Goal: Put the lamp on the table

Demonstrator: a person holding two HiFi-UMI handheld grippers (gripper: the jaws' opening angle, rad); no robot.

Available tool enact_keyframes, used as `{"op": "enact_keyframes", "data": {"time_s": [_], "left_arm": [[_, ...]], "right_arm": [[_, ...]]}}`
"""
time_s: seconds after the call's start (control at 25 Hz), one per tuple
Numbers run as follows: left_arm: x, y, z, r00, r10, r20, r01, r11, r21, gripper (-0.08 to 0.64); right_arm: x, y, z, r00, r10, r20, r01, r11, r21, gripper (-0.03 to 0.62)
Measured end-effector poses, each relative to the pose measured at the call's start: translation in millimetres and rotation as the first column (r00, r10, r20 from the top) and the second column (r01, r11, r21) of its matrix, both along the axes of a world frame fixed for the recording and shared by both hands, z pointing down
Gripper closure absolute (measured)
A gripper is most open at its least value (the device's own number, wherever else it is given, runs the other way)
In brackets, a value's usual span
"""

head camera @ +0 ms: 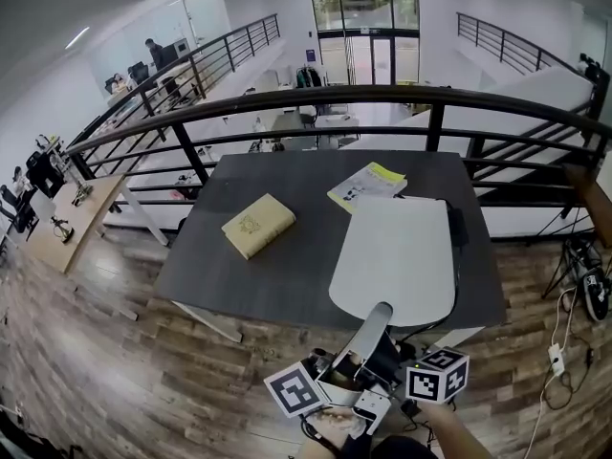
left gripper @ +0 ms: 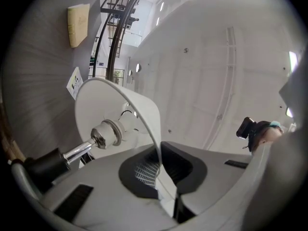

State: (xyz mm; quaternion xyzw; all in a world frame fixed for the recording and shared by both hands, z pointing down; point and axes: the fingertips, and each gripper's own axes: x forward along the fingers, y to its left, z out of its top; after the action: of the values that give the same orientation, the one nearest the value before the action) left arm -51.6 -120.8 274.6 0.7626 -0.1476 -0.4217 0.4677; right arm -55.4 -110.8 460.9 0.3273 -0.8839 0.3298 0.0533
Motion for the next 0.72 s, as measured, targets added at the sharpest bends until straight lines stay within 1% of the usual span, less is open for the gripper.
{"op": "enact_keyframes", "data": {"time_s": [0.28,0.56,0.72], "left_arm": [[-9,-39,5,1.000,0.008,-0.018,-0.008,1.000,-0.017,0.541],[-5,-67,15,0.999,0.019,-0.025,-0.020,0.999,-0.029,0.541],[-3,-86,21,1.000,0.012,-0.023,-0.013,0.999,-0.043,0.541]], "right_arm": [[-4,-36,4,1.000,0.014,-0.016,-0.014,1.000,-0.011,0.397],[0,-62,14,0.999,0.021,-0.026,-0.022,0.999,-0.025,0.397],[2,-78,20,1.000,0.011,-0.022,-0.012,0.999,-0.038,0.398]]}}
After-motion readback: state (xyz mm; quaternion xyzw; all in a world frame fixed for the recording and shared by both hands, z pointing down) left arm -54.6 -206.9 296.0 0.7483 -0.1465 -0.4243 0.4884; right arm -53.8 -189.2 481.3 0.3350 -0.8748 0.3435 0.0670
